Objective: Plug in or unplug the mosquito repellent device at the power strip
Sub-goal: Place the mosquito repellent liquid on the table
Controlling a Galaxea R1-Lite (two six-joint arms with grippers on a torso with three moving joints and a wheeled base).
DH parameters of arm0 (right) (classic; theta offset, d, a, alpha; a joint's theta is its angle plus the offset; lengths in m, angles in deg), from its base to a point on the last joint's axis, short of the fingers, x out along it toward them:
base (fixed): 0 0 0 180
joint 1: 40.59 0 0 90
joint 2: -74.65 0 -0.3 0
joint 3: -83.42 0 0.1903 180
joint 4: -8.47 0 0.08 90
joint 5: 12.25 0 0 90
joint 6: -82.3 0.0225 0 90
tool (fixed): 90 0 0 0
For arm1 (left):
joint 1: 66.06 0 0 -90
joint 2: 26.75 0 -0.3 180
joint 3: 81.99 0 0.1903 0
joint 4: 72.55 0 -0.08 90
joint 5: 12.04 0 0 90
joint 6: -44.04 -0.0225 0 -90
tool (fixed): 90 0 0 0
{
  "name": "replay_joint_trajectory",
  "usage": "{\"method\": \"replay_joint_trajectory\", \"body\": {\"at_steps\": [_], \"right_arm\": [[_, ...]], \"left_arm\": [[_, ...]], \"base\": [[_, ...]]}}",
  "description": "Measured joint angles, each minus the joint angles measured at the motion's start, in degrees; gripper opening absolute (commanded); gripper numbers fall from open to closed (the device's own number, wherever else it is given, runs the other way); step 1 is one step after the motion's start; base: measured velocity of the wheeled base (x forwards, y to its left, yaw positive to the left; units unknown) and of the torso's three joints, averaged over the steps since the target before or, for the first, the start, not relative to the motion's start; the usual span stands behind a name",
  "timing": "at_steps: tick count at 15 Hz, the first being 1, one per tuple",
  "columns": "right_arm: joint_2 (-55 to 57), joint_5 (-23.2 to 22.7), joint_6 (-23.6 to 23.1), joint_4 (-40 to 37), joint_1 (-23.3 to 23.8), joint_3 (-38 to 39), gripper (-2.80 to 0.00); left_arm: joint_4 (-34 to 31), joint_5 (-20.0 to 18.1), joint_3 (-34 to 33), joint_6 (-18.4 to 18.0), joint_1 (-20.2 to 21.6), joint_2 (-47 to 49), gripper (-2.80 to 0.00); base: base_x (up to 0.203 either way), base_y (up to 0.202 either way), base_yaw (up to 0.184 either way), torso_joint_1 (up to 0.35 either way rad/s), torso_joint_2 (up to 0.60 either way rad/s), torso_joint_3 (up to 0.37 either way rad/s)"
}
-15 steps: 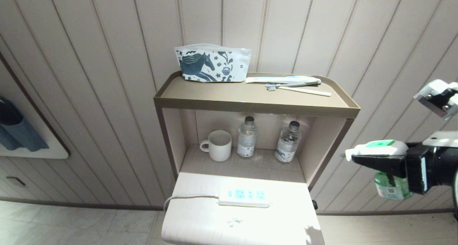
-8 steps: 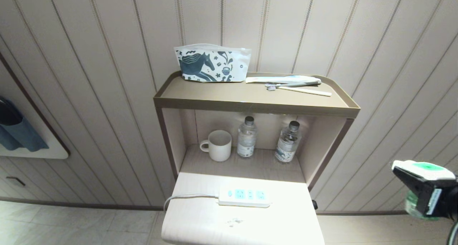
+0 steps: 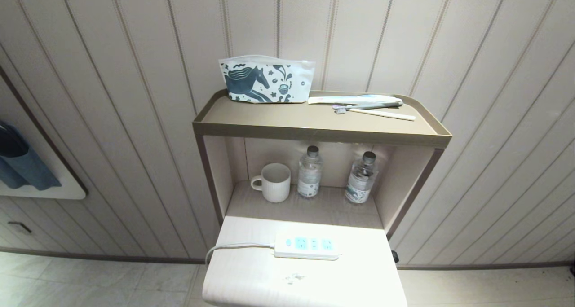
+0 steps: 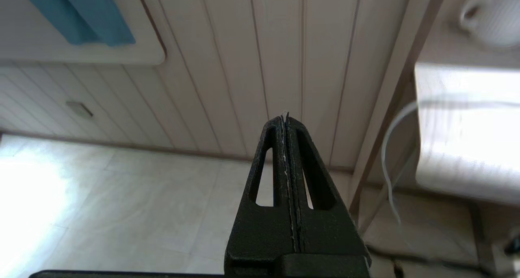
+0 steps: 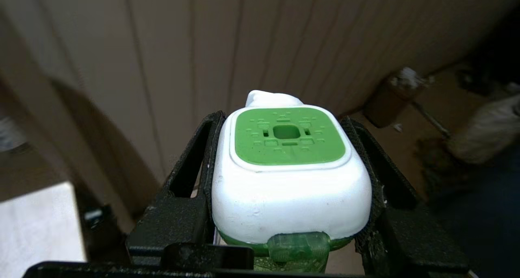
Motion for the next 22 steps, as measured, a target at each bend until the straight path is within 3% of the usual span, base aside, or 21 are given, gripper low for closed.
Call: {"method": "replay_joint_trajectory", "body": {"at_steps": [3, 5, 6, 8, 9, 13, 14, 15, 17, 20, 22], "right_arm": [[-6.9, 0.4, -3.8, 0.0, 14.2, 0.5, -2.8], [-12.7, -1.1, -7.7, 0.0, 19.9, 2.8, -2.8], [-16.2, -4.1, -10.4, -0.1, 21.2, 5.1, -2.8], [-22.8, -15.4, -15.4, -1.2, 21.9, 10.4, -2.8], [-25.6, -23.4, -16.0, -3.4, 21.8, 12.3, -2.8], [-34.3, -54.4, -14.0, -15.3, 21.1, 14.9, -2.8], [-36.5, -59.0, -13.1, -17.6, 21.0, 14.9, -2.8], [-38.3, -61.3, -11.2, -18.6, 21.0, 15.1, -2.8], [-40.6, -61.0, -7.4, -19.1, 20.8, 15.3, -2.8], [-41.8, -61.0, -6.8, -19.3, 20.8, 15.4, -2.8], [-42.0, -60.9, -7.0, -19.3, 20.8, 15.4, -2.8]], "left_arm": [[1.1, 0.3, 0.0, 0.9, -0.1, -1.0, -2.8], [1.3, 0.6, -0.1, 2.6, -0.2, -1.2, -2.8], [1.8, 1.0, -0.1, 4.6, -0.2, -1.2, -2.8], [2.1, 0.9, -0.2, 5.9, -0.2, -1.2, -2.8], [2.0, 0.2, -0.3, 4.8, -0.2, -1.2, -2.8], [2.0, -7.4, -0.7, -4.7, -0.2, -1.2, -2.8], [3.3, -9.2, -1.8, -5.2, -0.2, -1.2, -2.8], [4.9, -11.1, -2.9, -5.2, -0.3, -1.2, -2.8], [5.8, -10.9, -3.7, -2.6, -0.5, -1.2, -2.8], [5.8, -10.5, -4.1, -1.4, -0.5, -1.2, -2.8], [6.0, -9.2, -4.1, 2.3, -0.5, -1.2, -2.8]], "base": [[0.0, 0.0, 0.0, 0.0, 0.0, 0.0], [0.0, 0.0, 0.0, 0.0, 0.0, 0.0], [0.0, 0.0, 0.0, 0.0, 0.0, 0.0], [0.0, 0.0, 0.0, 0.0, 0.0, 0.0], [0.0, 0.0, 0.0, 0.0, 0.0, 0.0], [0.0, 0.0, 0.0, 0.0, 0.0, 0.0], [0.0, 0.0, 0.0, 0.0, 0.0, 0.0], [0.0, 0.0, 0.0, 0.0, 0.0, 0.0], [0.0, 0.0, 0.0, 0.0, 0.0, 0.0], [0.0, 0.0, 0.0, 0.0, 0.0, 0.0], [0.0, 0.0, 0.0, 0.0, 0.0, 0.0]]}}
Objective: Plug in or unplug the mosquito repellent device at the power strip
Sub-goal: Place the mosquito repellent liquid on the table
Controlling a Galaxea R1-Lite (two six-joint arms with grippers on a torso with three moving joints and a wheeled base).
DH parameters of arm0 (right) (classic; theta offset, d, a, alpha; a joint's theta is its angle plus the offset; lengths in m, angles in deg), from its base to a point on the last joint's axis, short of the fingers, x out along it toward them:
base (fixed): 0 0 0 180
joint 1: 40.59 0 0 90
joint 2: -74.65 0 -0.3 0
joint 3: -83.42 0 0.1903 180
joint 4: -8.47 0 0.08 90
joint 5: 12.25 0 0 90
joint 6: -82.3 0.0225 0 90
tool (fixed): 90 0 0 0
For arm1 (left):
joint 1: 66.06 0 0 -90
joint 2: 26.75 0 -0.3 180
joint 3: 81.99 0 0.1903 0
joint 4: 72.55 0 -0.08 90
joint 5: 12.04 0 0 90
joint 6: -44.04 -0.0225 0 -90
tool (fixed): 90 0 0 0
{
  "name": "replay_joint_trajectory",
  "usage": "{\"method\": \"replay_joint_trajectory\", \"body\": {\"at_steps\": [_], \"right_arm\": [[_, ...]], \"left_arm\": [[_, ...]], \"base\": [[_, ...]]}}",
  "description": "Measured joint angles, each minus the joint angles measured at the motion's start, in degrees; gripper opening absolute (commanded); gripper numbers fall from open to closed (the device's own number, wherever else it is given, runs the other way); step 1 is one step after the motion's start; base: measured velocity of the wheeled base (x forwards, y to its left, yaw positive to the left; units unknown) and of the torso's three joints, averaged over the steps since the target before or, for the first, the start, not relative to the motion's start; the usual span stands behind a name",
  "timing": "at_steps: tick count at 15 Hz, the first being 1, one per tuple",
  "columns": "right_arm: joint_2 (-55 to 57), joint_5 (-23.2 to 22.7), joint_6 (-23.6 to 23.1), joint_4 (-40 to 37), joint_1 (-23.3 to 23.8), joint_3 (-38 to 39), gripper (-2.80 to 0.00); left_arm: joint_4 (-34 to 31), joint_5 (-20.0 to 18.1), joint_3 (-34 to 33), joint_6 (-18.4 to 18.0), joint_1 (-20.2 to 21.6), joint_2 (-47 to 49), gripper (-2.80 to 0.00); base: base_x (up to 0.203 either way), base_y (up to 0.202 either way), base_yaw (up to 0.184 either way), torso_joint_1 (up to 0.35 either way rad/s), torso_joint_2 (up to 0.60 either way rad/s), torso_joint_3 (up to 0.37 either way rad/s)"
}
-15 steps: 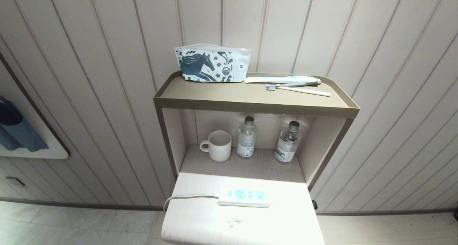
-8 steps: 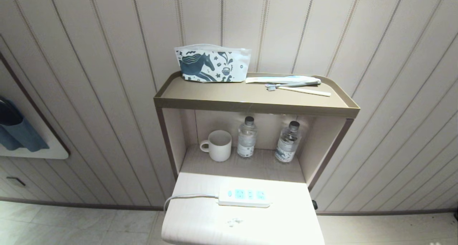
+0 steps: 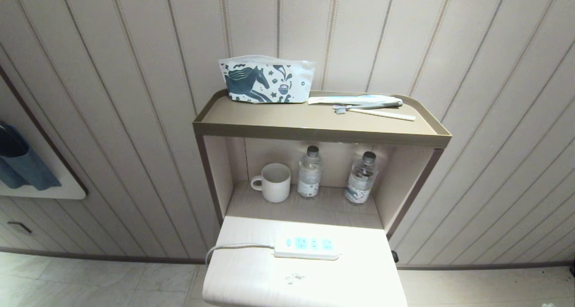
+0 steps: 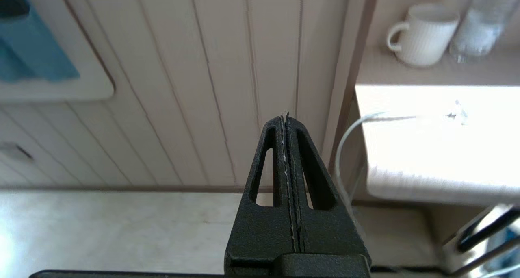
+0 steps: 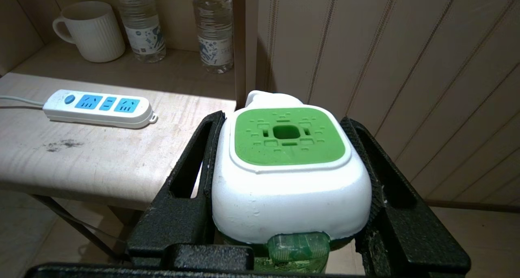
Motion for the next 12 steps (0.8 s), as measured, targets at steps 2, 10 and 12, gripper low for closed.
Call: {"method": "replay_joint_trajectory", "body": {"at_steps": [2, 10, 12], "right_arm": [[-0.1, 0.0, 0.0, 0.0, 0.1, 0.0, -2.8], [-0.1, 0.1, 0.4, -0.1, 0.1, 0.0, -2.8], [-0.1, 0.1, 0.4, -0.1, 0.1, 0.0, -2.8]], "left_arm": [[0.1, 0.1, 0.0, 1.0, 0.0, 0.0, -2.8], [0.1, 0.1, 0.0, 1.5, 0.0, 0.1, -2.8], [0.1, 0.1, 0.0, 1.4, 0.0, 0.1, -2.8]], "base": [[0.0, 0.0, 0.0, 0.0, 0.0, 0.0], [0.0, 0.0, 0.0, 0.0, 0.0, 0.0], [0.0, 0.0, 0.0, 0.0, 0.0, 0.0]]}}
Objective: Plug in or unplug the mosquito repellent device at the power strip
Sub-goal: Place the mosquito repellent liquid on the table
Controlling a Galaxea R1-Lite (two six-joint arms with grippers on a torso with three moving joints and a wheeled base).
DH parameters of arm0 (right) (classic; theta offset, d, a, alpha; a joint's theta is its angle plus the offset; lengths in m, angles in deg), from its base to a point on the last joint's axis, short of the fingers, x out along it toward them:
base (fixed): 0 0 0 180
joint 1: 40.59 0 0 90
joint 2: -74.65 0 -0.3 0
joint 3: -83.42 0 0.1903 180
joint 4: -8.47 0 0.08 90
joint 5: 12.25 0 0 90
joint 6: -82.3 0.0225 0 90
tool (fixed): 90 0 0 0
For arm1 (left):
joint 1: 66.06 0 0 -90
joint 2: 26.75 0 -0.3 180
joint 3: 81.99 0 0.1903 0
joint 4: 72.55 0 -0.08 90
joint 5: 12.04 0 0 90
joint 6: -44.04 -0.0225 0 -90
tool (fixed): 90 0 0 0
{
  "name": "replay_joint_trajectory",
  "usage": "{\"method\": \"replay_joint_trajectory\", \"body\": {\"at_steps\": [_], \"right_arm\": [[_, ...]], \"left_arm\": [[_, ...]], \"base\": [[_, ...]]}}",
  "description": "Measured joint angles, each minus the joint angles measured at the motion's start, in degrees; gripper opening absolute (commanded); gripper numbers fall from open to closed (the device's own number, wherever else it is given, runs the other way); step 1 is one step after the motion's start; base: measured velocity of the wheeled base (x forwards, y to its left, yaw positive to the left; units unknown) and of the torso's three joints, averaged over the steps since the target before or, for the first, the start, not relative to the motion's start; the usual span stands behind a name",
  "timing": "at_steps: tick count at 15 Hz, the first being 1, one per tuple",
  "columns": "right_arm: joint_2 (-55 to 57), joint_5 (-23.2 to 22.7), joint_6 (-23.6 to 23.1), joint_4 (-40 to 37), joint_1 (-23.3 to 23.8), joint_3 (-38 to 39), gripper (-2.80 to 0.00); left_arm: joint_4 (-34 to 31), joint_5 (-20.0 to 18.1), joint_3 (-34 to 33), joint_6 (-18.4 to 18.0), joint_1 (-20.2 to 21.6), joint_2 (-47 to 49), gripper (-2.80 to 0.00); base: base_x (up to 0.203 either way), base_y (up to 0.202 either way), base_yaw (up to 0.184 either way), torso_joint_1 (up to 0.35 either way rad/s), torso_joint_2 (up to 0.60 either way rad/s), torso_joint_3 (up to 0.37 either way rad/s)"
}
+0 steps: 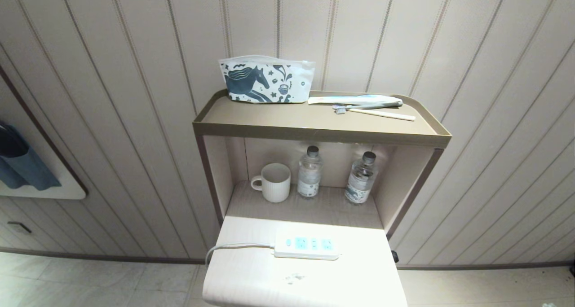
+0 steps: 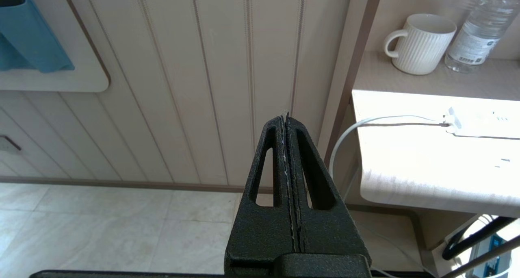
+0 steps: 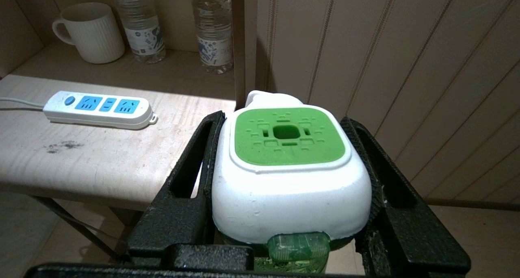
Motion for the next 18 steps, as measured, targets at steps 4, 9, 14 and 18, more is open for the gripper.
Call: {"method": "replay_joint_trajectory", "body": {"at_steps": [4, 9, 14, 18], "right_arm": [[0.0, 0.0, 0.1, 0.0, 0.1, 0.0, -2.8], [0.0, 0.0, 0.2, 0.0, 0.1, 0.0, -2.8], [0.1, 0.0, 0.2, 0.0, 0.1, 0.0, -2.8], [0.1, 0.0, 0.2, 0.0, 0.1, 0.0, -2.8]], "left_arm": [[0.0, 0.0, 0.0, 0.0, 0.0, 0.0, -2.8], [0.0, 0.0, 0.0, 0.0, 0.0, 0.0, -2.8], [0.0, 0.0, 0.0, 0.0, 0.0, 0.0, -2.8], [-0.1, 0.0, 0.0, -0.1, 0.0, 0.0, -2.8]], "base": [[0.0, 0.0, 0.0, 0.0, 0.0, 0.0], [0.0, 0.0, 0.0, 0.0, 0.0, 0.0], [0.0, 0.0, 0.0, -0.04, 0.09, 0.046], [0.0, 0.0, 0.0, -0.154, 0.34, 0.177]]}}
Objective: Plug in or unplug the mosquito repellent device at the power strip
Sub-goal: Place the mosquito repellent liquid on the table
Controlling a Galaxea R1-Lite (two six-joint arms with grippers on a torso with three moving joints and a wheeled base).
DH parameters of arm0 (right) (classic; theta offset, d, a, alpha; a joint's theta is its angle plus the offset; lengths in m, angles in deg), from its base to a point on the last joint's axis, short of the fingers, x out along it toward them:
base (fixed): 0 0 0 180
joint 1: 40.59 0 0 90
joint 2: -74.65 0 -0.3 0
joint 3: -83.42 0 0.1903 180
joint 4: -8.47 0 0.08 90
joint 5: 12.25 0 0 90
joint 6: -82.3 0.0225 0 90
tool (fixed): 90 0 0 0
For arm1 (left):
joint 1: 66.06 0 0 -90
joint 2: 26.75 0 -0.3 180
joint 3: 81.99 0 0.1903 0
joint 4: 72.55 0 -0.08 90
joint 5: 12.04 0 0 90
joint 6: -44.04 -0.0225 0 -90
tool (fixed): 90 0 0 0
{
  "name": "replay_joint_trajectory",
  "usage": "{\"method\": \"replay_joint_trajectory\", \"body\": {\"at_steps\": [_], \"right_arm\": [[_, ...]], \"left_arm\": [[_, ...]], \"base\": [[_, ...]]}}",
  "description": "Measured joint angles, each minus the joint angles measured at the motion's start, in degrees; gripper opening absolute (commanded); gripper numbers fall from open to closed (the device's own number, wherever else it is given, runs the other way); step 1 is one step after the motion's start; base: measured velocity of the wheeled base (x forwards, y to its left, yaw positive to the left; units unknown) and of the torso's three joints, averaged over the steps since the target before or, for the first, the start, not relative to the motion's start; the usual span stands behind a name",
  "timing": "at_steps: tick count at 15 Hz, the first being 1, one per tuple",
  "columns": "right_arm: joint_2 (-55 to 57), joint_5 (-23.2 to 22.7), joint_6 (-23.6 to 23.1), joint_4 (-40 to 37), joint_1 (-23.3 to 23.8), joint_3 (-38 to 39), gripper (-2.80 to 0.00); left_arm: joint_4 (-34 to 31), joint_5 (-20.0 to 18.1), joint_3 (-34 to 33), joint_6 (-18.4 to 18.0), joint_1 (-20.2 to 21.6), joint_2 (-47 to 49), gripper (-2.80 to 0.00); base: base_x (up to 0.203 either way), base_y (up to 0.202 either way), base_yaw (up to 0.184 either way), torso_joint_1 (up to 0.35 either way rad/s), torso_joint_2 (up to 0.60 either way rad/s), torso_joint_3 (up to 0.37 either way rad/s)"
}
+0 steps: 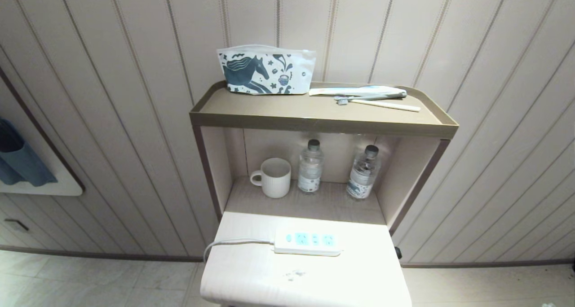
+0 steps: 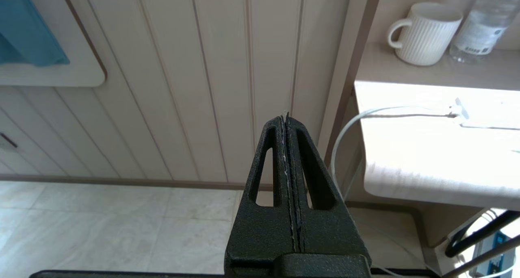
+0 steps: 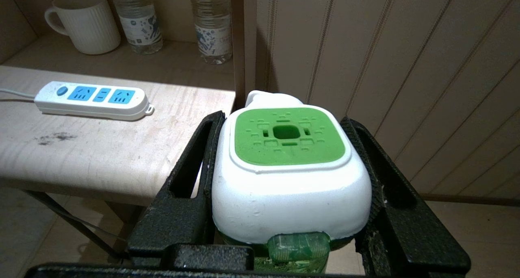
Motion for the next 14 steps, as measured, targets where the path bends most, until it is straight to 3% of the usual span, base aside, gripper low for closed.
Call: {"method": "replay_joint_trajectory", "body": {"at_steps": [14], "right_arm": [[0.1, 0.0, 0.1, 0.0, 0.0, 0.0, -2.8]], "left_arm": [[0.0, -0.1, 0.0, -0.1, 0.0, 0.0, -2.8]], "base": [[0.0, 0.0, 0.0, -0.223, 0.49, 0.269]]}}
